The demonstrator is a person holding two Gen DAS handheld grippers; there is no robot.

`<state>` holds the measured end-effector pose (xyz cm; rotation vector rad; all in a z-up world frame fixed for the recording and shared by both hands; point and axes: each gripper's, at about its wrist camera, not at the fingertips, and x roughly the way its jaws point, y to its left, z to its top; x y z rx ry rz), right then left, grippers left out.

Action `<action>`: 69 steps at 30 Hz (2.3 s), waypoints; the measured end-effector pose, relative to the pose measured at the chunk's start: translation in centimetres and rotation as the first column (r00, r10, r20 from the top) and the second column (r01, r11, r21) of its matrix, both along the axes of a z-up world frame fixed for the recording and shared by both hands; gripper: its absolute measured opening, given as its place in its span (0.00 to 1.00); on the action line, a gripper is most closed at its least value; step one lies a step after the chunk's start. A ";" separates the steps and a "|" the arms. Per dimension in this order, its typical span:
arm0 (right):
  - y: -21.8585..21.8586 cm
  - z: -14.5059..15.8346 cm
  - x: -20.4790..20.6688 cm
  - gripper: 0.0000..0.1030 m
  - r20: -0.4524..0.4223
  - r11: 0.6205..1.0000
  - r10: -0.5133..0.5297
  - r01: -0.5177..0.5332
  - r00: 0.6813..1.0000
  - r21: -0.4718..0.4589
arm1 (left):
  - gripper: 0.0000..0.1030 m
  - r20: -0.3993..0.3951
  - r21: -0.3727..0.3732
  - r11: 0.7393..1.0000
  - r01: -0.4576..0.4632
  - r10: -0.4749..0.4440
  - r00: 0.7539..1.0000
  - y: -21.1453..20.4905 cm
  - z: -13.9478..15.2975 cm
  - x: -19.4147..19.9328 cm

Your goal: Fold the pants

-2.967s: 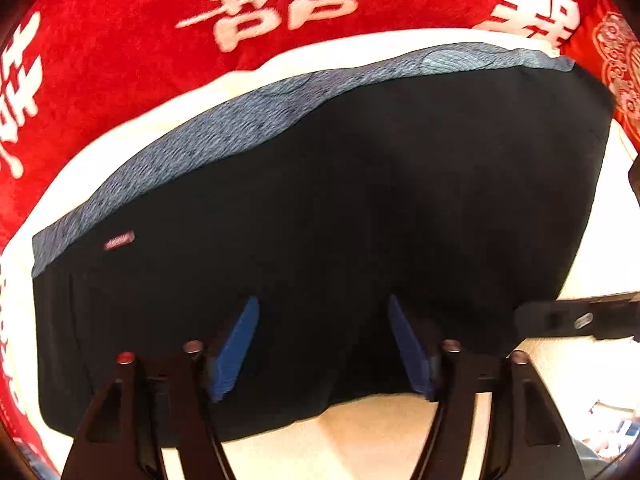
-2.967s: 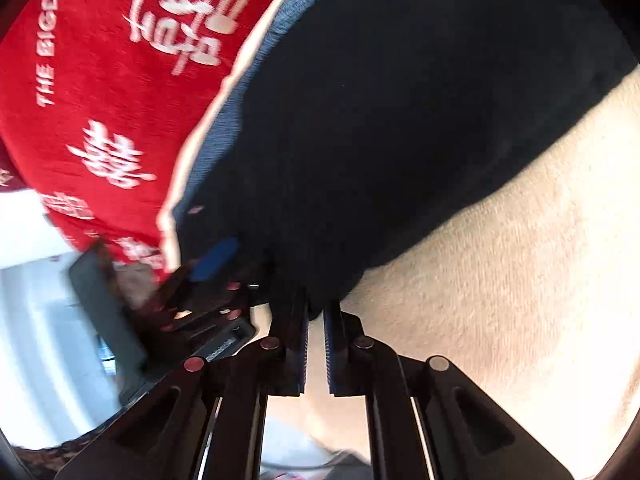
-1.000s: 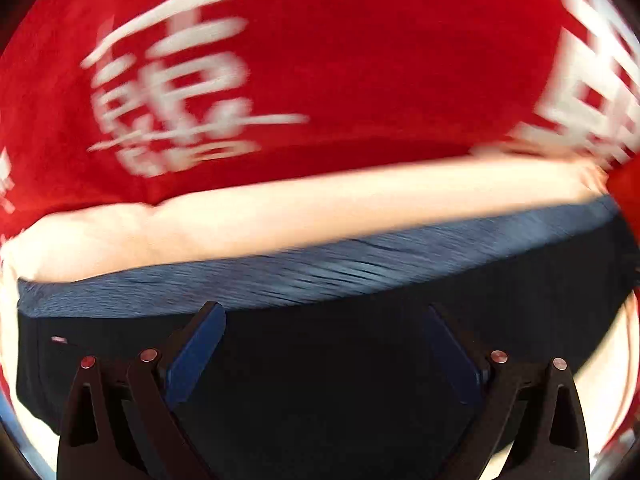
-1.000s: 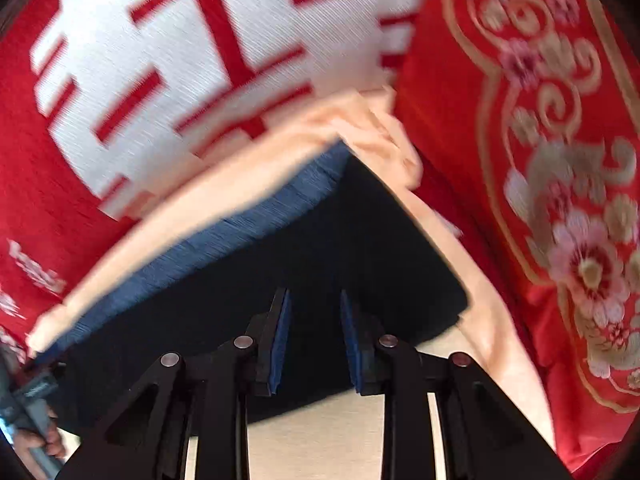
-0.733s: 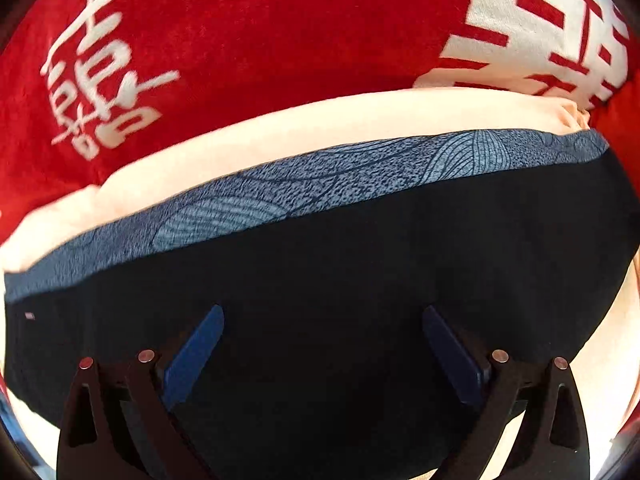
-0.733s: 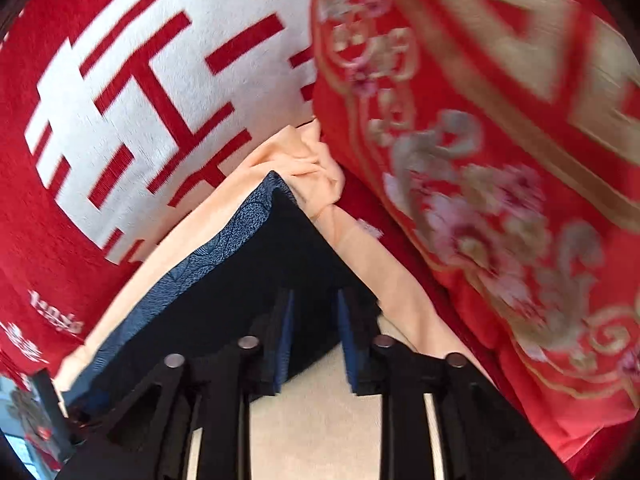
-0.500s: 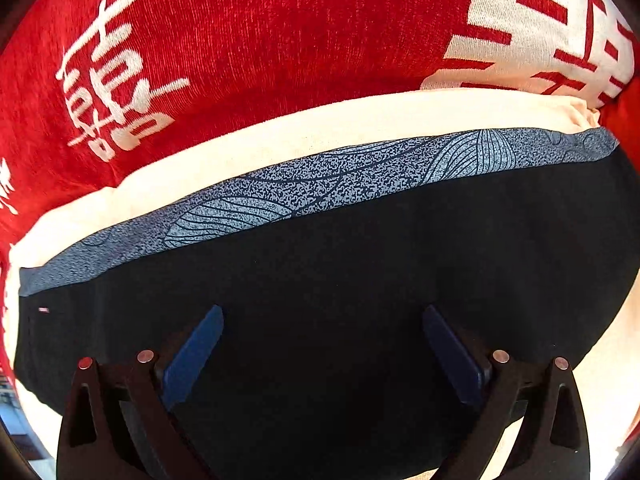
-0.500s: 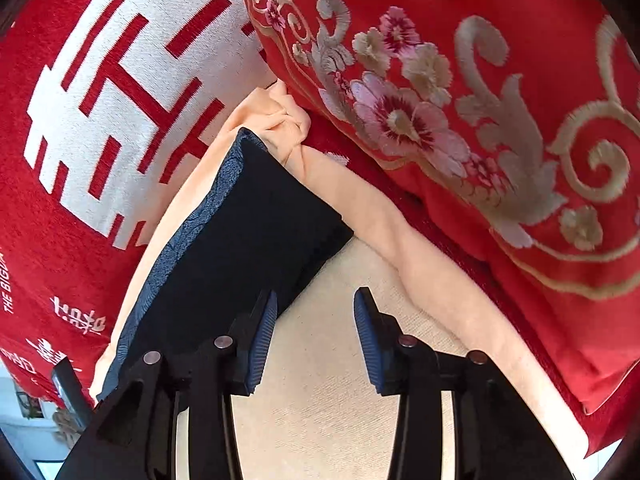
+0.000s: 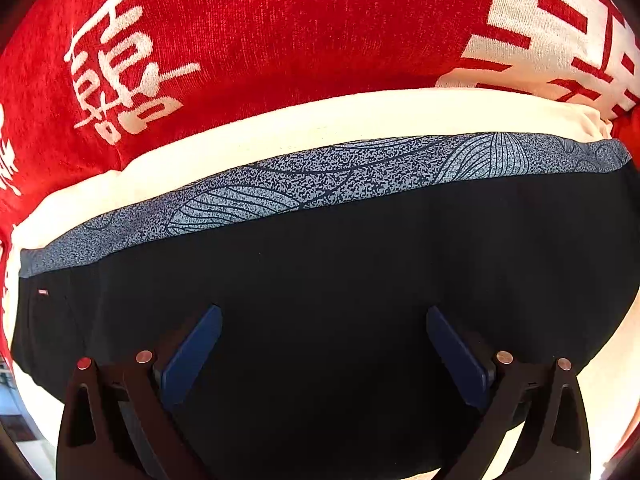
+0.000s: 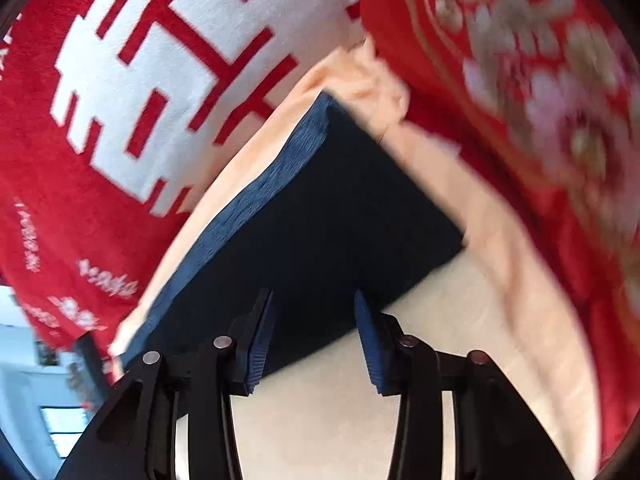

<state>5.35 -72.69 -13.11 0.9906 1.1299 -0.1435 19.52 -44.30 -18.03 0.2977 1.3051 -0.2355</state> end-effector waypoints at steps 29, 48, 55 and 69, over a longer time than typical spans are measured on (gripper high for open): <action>-1.2 -0.1 1.8 0.14 0.200 0.972 -0.123 0.077 0.972 0.221 | 0.48 -0.014 -0.236 0.969 0.077 -0.083 0.996 -6.6 4.5 -3.2; 13.3 11.1 8.5 0.14 0.183 0.913 0.346 -0.285 0.920 -0.290 | 0.49 -0.025 -0.351 0.932 0.094 -0.110 0.994 -4.2 2.6 -6.0; 23.7 11.8 10.8 0.22 0.041 0.769 0.493 -0.413 0.869 -0.489 | 0.52 -0.003 -0.304 0.953 0.008 -0.009 1.000 8.7 7.4 -7.5; 43.2 6.3 8.6 0.56 -0.245 0.426 0.701 -0.668 0.670 -0.611 | 0.73 -0.043 -0.126 0.978 -0.167 0.163 0.986 30.5 6.2 -7.9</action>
